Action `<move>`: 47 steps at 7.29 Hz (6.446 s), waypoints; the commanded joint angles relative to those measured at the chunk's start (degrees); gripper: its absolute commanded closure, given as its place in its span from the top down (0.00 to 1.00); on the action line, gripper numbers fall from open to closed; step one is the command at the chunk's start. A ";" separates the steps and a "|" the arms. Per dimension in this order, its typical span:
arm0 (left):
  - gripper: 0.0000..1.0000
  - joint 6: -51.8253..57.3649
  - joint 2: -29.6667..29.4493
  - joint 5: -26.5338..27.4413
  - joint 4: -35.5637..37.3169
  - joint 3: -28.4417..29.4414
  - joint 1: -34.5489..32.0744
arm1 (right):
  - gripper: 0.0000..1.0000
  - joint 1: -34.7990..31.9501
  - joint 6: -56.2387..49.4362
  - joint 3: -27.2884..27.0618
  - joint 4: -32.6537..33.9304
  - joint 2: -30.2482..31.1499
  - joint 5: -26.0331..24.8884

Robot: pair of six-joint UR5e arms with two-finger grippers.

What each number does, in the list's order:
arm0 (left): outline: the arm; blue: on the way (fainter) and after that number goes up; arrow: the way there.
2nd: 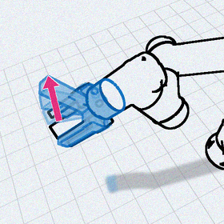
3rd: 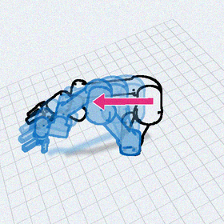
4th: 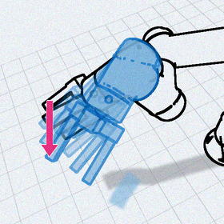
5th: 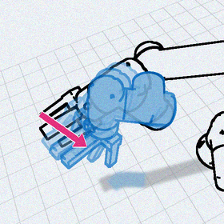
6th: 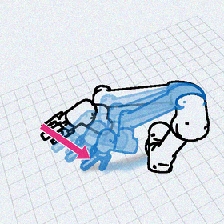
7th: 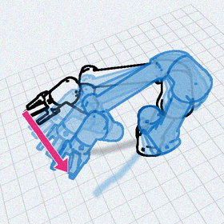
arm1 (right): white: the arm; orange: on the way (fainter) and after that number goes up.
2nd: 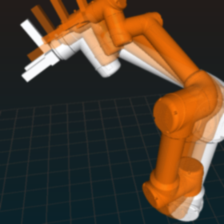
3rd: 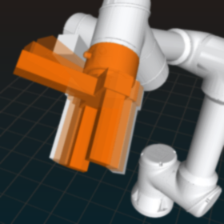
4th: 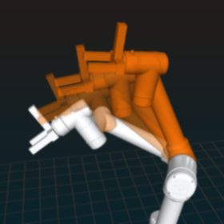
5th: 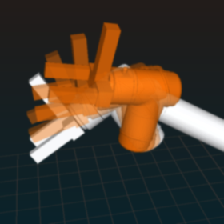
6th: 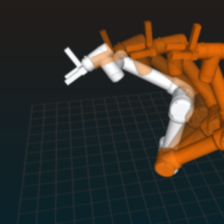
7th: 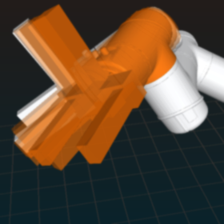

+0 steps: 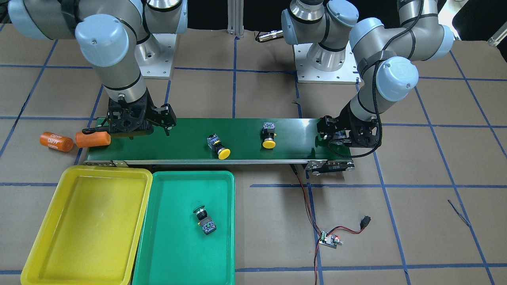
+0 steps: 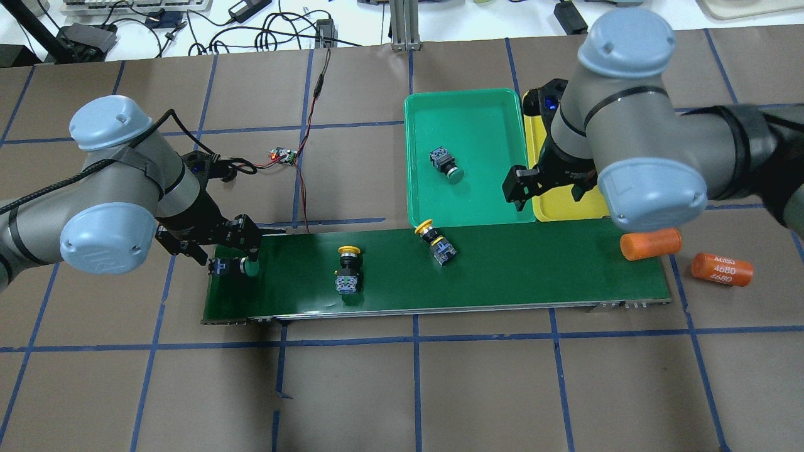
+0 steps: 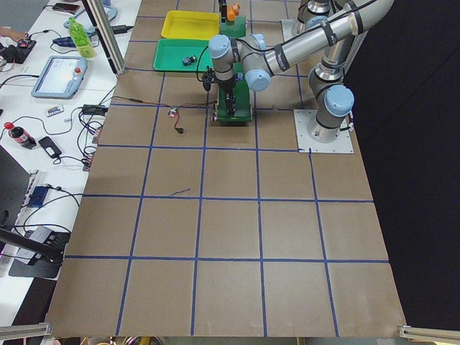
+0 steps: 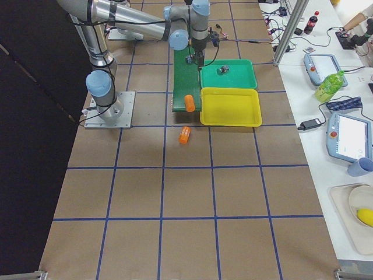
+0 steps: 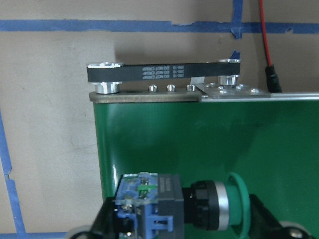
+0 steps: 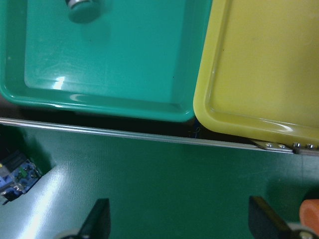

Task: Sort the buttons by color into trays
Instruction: 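Place the green switch on the belt with left while right reaches the yellow switch, then grasp the yellow-button switch on the belt with the right gripper while left lifts away, then carry the yellow switch into the yellow tray with the right gripper and release, then reach the right gripper to the second yellow switch on the belt and grasp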

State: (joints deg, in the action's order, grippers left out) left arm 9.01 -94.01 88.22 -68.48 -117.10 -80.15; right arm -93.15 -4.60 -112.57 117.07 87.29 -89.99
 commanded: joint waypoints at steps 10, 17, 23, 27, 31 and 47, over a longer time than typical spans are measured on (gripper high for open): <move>1.00 -1.62 10.23 8.20 -19.47 18.84 -1.05 | 1.00 -8.16 0.47 -9.25 12.04 1.04 1.22; 1.00 -8.66 9.64 6.53 -16.07 17.61 -11.52 | 0.60 -9.68 -1.81 -9.07 18.88 -4.85 0.25; 1.00 -7.78 11.05 6.88 -15.90 17.08 -10.73 | 0.28 -4.44 -0.94 1.97 17.05 -7.40 0.25; 1.00 -7.78 10.96 6.70 -15.90 16.99 -10.64 | 0.37 16.99 -11.53 8.66 13.01 -13.97 0.51; 1.00 -7.78 10.87 6.79 -15.90 16.90 -10.73 | 0.41 22.40 -15.79 10.00 13.09 -19.26 0.34; 1.00 -2.59 11.40 2.84 -21.70 17.69 -7.30 | 0.97 -13.61 22.85 -2.48 7.00 -4.99 0.25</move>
State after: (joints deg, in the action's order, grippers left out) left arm 6.11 -82.63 90.91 -90.00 -99.38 -87.51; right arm -102.12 13.21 -114.96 120.48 86.01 -89.43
